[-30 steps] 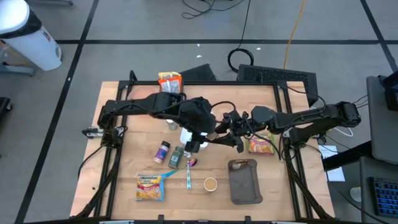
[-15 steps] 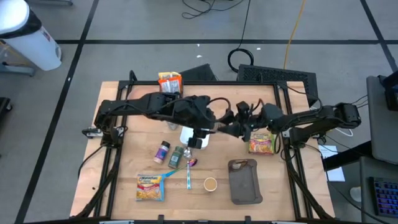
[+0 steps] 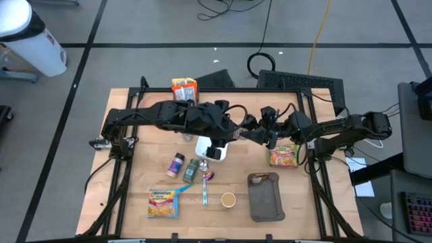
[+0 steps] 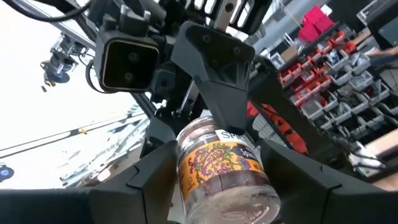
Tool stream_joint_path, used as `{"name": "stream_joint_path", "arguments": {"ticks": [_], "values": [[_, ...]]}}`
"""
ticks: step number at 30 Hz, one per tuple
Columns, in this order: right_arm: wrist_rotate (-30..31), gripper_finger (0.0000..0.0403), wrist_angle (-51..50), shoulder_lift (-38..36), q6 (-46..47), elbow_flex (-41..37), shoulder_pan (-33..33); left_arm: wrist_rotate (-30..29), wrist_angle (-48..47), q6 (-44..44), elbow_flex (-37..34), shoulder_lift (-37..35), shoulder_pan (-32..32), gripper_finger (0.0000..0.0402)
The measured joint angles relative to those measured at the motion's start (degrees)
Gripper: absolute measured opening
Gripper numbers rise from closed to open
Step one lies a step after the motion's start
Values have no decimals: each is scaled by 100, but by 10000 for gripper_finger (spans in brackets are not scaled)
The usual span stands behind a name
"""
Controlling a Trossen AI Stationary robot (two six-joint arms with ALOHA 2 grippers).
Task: Pick & Place Food Item
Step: Put the brown seasoning bottle into the bottom black bin
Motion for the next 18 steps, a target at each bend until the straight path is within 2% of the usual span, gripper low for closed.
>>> {"name": "stream_joint_path", "arguments": {"ticks": [18], "values": [[-14,197,325,2,81,0,-76,-507,190,163,2,-3,46,183]]}}
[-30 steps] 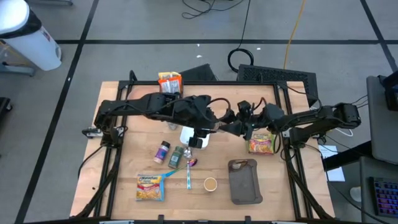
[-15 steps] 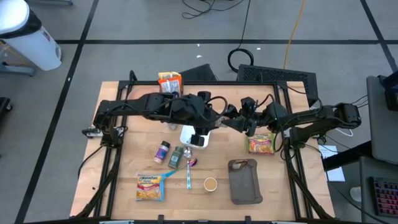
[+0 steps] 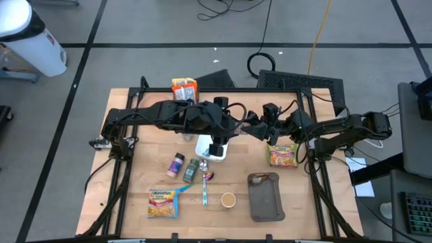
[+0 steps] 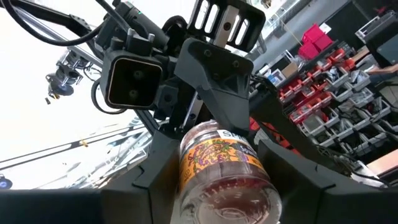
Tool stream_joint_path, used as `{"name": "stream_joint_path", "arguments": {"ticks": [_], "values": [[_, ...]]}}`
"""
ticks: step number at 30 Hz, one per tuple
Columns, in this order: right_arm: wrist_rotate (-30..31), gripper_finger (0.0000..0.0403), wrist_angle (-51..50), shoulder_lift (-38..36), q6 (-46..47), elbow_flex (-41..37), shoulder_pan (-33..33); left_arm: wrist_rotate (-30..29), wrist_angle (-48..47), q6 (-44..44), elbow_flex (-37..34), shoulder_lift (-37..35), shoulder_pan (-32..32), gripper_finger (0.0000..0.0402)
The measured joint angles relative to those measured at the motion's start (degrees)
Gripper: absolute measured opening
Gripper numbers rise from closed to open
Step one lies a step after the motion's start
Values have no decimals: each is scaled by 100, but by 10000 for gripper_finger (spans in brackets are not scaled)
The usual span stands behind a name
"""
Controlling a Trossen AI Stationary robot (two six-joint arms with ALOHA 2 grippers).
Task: Pick & Place Food Item
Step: Put the brown seasoning bottle into the bottom black bin
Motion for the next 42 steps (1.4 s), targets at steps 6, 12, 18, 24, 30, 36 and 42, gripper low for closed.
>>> {"name": "stream_joint_path", "arguments": {"ticks": [6,12,18,24,30,36,42], "values": [[1,195,4,0,-11,0,0,-175,9,53,0,0,0,183],[7,190,8,0,-41,0,0,-254,9,89,0,0,4,183],[-11,185,13,0,-5,0,0,-258,7,84,0,0,7,183],[-123,235,-95,14,173,-9,14,-460,96,93,13,4,27,183],[-98,257,-122,10,178,-15,29,-267,62,38,22,4,98,183],[-90,243,-45,9,130,-15,16,170,62,30,22,4,120,183],[-91,235,-38,9,112,-9,-17,423,51,21,20,4,111,183]]}}
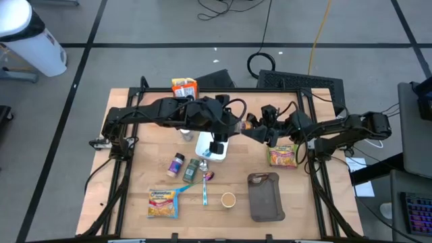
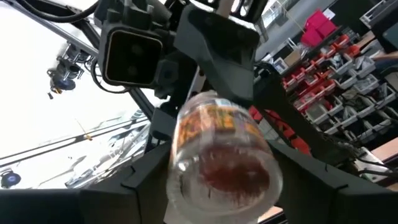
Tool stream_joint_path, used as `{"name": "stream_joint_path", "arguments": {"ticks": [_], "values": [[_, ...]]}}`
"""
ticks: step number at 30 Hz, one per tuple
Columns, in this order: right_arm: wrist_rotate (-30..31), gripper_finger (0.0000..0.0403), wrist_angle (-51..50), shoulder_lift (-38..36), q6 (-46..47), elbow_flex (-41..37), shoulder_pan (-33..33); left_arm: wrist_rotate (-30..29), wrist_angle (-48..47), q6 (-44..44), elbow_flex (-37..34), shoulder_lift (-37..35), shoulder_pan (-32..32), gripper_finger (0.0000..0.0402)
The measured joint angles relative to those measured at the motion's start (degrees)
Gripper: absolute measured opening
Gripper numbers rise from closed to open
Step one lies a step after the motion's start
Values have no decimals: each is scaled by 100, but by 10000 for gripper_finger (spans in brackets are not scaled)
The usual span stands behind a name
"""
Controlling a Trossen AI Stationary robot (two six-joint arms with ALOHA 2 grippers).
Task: Pick & Place Food Item
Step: Put the brown seasoning bottle into the bottom black bin
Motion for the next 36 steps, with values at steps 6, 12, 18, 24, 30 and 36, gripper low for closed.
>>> {"name": "stream_joint_path", "arguments": {"ticks": [6,12,18,24,30,36], "values": [[36,233,112,-4,41,2,-70,78,-42,2,-4,0,2,183],[-97,211,114,-4,42,4,-79,82,-70,38,-9,0,2,183],[-121,185,86,-7,16,4,-79,101,-92,60,-9,0,17,183],[-124,185,79,-7,-54,4,-79,288,-101,60,-9,0,63,183],[-123,185,81,-9,-179,9,-81,274,14,-93,-11,0,63,232],[-116,185,77,-9,-278,9,-81,167,243,-407,-13,2,72,307]]}}
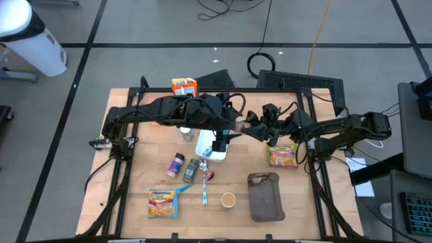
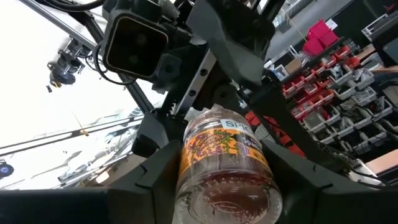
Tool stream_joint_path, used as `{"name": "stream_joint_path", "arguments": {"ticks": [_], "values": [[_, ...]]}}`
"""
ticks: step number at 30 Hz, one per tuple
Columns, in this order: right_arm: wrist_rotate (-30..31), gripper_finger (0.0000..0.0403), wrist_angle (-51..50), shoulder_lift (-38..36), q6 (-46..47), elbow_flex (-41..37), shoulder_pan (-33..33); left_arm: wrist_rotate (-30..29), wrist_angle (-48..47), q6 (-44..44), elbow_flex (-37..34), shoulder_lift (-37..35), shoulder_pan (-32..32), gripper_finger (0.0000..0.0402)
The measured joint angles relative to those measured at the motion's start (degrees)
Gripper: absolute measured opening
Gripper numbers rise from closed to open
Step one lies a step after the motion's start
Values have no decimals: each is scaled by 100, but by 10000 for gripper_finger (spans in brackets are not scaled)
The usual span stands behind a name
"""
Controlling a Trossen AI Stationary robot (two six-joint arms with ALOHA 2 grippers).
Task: Pick & Place Food Item
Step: Put the brown seasoning bottle into the bottom black bin
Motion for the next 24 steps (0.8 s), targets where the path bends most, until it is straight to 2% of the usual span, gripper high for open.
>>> {"name": "stream_joint_path", "arguments": {"ticks": [6,15,20,24], "values": [[-2,185,89,0,0,0,-50,-4,-18,-96,0,0,0,321],[-7,185,768,-25,163,0,-269,-8,-92,-1226,-8,-155,20,323],[-2,185,764,-161,72,20,-269,448,-130,-2052,-9,-421,197,323],[-3,185,524,-331,-283,264,-269,873,-89,-3040,-4,-525,475,323]]}}
